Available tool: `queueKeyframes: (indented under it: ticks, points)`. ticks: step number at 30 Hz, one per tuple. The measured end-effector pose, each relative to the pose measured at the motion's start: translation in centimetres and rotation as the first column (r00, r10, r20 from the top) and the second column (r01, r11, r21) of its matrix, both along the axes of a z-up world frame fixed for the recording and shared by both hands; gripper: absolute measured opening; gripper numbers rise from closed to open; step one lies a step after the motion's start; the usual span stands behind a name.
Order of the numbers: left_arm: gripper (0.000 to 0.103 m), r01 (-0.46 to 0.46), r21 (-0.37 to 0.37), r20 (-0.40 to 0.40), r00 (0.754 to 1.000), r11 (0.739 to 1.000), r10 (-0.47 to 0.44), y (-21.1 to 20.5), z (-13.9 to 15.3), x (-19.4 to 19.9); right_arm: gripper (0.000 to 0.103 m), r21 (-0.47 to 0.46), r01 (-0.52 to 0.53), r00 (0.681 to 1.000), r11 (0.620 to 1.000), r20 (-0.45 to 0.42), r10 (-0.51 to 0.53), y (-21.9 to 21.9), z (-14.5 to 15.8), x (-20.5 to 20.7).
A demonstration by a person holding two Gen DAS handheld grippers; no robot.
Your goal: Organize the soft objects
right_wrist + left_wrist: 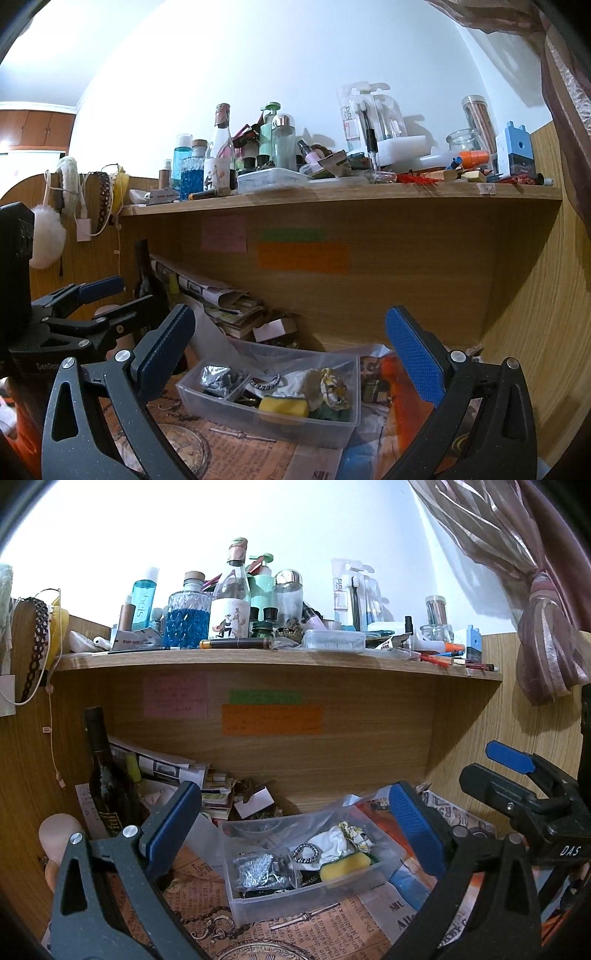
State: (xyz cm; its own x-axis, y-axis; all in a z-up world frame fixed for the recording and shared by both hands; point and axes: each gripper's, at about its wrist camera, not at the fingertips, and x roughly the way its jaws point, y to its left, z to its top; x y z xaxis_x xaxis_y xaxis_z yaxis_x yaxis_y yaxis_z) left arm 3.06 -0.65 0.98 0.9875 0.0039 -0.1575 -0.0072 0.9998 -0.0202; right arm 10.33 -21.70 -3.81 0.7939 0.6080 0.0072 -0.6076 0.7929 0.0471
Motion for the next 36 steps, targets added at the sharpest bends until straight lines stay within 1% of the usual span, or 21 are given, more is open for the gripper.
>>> queueKeyframes:
  ticks: [21, 28, 33, 36]
  points:
    - [0.103, 0.031, -0.001, -0.008, 0.999, 1.0, -0.031, 0.17, -0.23, 0.01, 0.103, -0.005, 0.0, 1.0, 1.0, -0.009, 0.0, 0.34, -0.37, -0.05]
    - [0.103, 0.043, -0.026, -0.011, 0.999, 0.999, -0.043, 0.56, -0.31, 0.07, 0.103, -0.006, 0.0, 1.0, 1.0, -0.01, 0.0, 0.3, -0.42, 0.01]
    - [0.103, 0.062, -0.052, -0.031, 0.998, 0.997, -0.064, 0.87, -0.38, 0.33, 0.103, -0.008, 0.001, 1.0, 1.0, -0.011, -0.001, 0.38, -0.49, 0.02]
    - [0.103, 0.07, -0.053, -0.038, 0.997, 0.996, -0.072, 0.98, -0.47, 0.47, 0.103, -0.013, 0.003, 1.0, 1.0, -0.008, -0.003, 0.48, -0.54, 0.02]
